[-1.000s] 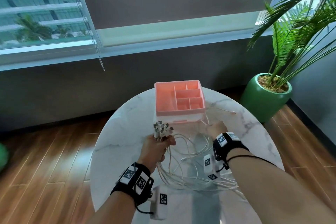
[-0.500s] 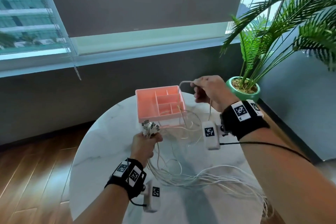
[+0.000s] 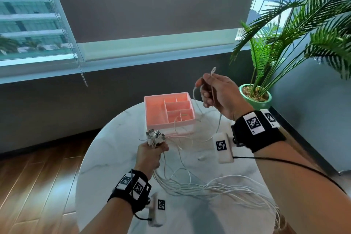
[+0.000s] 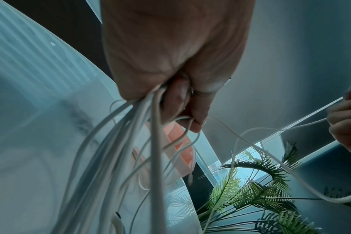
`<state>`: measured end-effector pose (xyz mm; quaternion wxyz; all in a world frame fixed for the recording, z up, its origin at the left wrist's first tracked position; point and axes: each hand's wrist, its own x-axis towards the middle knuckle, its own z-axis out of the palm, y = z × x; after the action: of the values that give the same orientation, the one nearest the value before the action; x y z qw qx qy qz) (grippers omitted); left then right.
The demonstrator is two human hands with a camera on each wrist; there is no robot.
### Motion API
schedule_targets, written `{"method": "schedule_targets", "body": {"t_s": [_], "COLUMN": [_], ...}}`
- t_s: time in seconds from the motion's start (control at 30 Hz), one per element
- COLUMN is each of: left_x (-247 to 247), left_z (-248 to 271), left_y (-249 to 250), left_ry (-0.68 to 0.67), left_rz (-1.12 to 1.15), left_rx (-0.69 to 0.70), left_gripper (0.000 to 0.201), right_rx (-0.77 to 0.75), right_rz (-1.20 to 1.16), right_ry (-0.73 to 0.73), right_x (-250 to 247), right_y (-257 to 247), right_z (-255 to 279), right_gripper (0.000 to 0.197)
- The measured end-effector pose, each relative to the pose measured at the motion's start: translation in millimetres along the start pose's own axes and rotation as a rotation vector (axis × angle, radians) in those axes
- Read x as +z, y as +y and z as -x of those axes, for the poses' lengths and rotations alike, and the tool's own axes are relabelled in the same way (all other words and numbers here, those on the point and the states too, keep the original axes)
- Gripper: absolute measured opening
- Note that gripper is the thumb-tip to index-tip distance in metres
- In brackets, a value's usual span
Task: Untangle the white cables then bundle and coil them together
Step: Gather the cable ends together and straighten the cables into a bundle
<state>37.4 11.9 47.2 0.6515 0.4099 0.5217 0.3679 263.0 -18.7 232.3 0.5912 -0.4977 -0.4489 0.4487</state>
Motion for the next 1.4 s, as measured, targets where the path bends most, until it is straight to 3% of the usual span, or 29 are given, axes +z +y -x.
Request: {"method": "schedule_targets", "body": {"t_s": [0.13, 0.27, 0.33, 0.4, 0.5, 0.6, 0.7, 0.8, 0.9, 0.97, 1.03, 1.13, 1.2, 1.23, 1.27, 1.33, 1.4], "left_x": [-3, -2, -3, -4, -14, -30, -37, -31, -24, -21, -19, -19, -18, -18, -16, -12, -7], "left_z": [-2, -8, -9, -11, -16, -24, -25, -22, -16, -13, -9, -5, -2, -1, 1, 5, 7], "left_y": [-7, -15, -18, -20, -22, -31, -38, -38, -29, -21, -13, -2, 4, 7, 11, 18, 24], "left_ry": [0.041, 0.105, 0.125, 0.156, 0.262, 0.410, 0.463, 0.326, 0.131, 0.047, -0.001, -0.047, -0.069, -0.081, -0.098, -0.129, -0.151], "left_rz": [-0.027, -0.055, -0.066, -0.075, -0.026, 0.063, 0.100, 0.100, 0.098, 0.100, 0.115, 0.149, 0.159, 0.163, 0.168, 0.176, 0.187], "left_rx": [-0.020, -0.055, -0.060, -0.073, -0.110, -0.139, -0.152, -0.137, -0.091, -0.060, -0.041, -0.002, 0.020, 0.037, 0.056, 0.083, 0.099], "left_gripper": [0.005, 0.006, 0.008, 0.008, 0.011, 0.014, 0.020, 0.017, 0.010, 0.005, 0.008, 0.005, 0.009, 0.011, 0.012, 0.016, 0.020], "right_rx": [-0.027, -0.237, -0.271, -0.210, -0.079, 0.033, 0.193, 0.191, 0.123, 0.158, 0.352, 0.772, 1.004, 1.030, 1.008, 0.686, 0.286], "right_rz": [0.027, -0.146, -0.174, -0.248, -0.492, -0.610, -0.410, -0.237, -0.119, 0.033, 0.293, 0.780, 0.929, 0.944, 0.967, 0.993, 0.803], "right_ry": [0.051, 0.127, 0.147, 0.233, 0.482, 0.602, 0.595, 0.582, 0.812, 1.019, 1.167, 1.031, 0.942, 0.979, 1.009, 0.970, 0.664], "right_x": [-8, -27, -37, -50, -81, -112, -119, -119, -145, -173, -203, -247, -254, -248, -230, -179, -115], "right_y": [5, -22, -34, -36, -26, -11, 4, 14, 28, 39, 51, 82, 103, 112, 112, 110, 105], "right_z": [2, 7, 8, 7, 5, 6, 12, 14, 18, 28, 45, 93, 115, 115, 112, 88, 64], "right_gripper": [0.033, 0.030, 0.028, 0.021, 0.041, 0.047, 0.032, 0.031, 0.028, 0.023, 0.032, 0.041, 0.070, 0.078, 0.076, 0.064, 0.057]}}
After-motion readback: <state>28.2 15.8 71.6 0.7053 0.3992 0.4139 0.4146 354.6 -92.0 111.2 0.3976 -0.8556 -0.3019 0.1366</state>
